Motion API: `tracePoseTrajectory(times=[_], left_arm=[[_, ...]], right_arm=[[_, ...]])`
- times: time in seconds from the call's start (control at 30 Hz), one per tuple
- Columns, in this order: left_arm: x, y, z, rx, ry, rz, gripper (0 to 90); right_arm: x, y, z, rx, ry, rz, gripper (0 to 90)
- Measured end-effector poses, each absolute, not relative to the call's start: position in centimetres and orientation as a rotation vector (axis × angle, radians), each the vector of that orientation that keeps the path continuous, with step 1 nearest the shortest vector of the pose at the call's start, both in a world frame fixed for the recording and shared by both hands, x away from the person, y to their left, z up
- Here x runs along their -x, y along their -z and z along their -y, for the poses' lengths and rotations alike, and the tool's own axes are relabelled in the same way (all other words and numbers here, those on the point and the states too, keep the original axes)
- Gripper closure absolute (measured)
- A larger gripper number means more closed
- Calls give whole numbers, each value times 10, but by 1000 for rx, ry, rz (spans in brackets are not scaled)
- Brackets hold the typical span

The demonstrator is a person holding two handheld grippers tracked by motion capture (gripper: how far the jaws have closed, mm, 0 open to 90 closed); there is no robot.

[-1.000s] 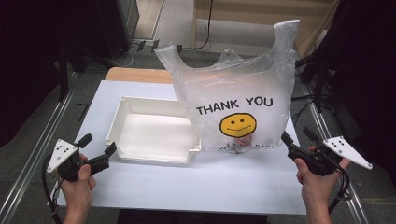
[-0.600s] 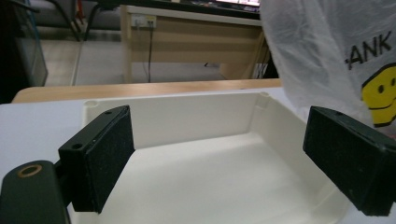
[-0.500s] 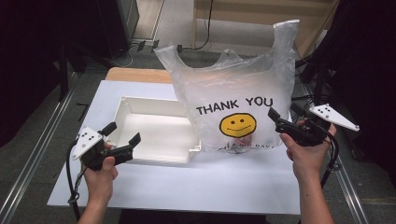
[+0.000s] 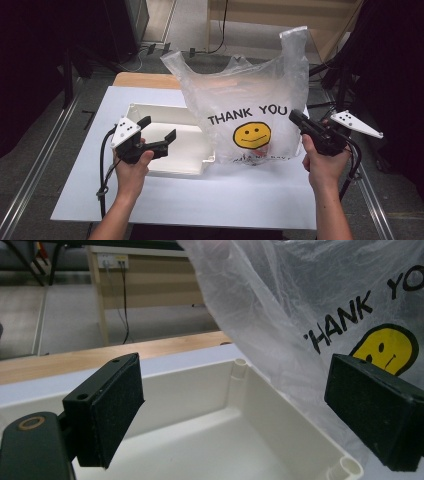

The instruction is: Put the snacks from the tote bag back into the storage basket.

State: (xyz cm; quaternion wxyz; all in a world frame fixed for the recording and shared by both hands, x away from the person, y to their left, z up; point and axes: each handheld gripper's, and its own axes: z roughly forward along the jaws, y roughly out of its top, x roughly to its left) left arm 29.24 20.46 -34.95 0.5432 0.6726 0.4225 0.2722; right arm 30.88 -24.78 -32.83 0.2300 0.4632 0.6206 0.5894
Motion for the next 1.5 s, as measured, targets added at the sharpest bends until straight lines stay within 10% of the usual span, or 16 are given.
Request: tracePoseTrajectory(times=[0.7,1.13,1.3,1.5], left_arm=[[-340,325,-158,-1573,-569,-999,140],[-343,326,-126,-1632,-404,-879,759],[-339,331,-112,-1678,-362,-810,900],[-330,340,-91,-1726,-328,-753,900]], right_arm=[[-294,342,262,-1262,-1667,-1746,900],[-288,352,278,-1308,-1698,-1770,887],[-288,356,279,-1313,-1709,-1767,796],[-277,338,275,-1280,-1672,-1680,398]])
